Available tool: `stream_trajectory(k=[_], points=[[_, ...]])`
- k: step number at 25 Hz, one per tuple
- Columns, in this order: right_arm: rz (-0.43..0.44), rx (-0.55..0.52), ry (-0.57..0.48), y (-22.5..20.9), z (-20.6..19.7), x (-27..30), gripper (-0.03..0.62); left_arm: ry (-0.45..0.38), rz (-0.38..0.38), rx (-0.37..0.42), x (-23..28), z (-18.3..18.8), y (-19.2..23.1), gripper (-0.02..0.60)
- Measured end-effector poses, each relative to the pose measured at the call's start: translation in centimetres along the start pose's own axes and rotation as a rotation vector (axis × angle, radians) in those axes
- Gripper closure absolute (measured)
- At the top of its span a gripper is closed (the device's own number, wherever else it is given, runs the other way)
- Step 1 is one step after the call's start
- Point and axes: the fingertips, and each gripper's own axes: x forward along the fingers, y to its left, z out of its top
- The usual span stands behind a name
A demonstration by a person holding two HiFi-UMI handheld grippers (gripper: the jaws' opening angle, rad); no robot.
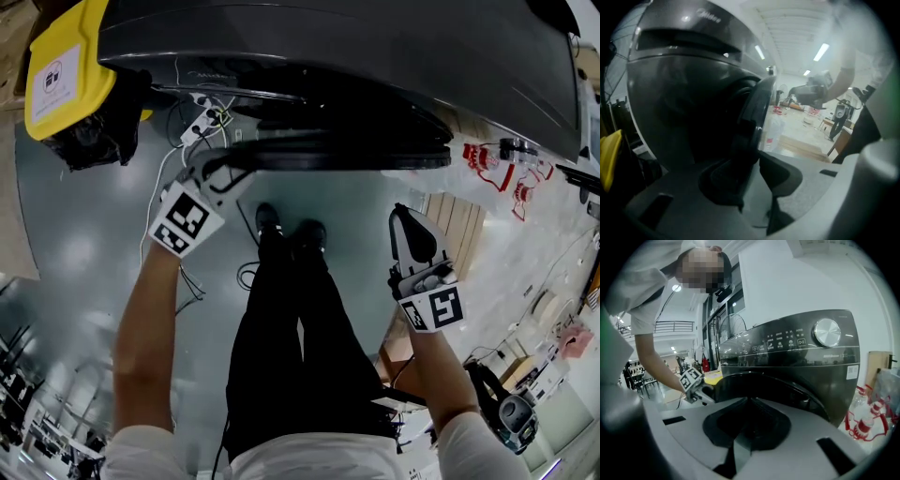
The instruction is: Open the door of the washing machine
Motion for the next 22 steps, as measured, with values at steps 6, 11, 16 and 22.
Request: stream_trajectory(k=[6, 11, 16, 22], points=[[0.066, -0.048, 0.05, 2.7, -0.8, -2.0, 0.554, -0.083, 0.123, -0.144, -2.0, -1.5, -7.1, 0.433], [0.069, -0.066, 0.02, 2.4, 0.0, -4.9, 0.554, -0.071, 0.201, -0.203, -2.2, -2.1, -10.7, 0.437], [0.054, -0.066, -0.005, 2.5, -0.1, -8.3, 0.554, -0.034, 0.222, -0.268, -2.4, -2.9, -15.4, 0.443], [-0.007, -0.035, -0.053, 4.0, -0.6, -13.6, 0.554, -0.001, 0.205, -0.275, -2.1, -3.0, -21.4, 0.476]])
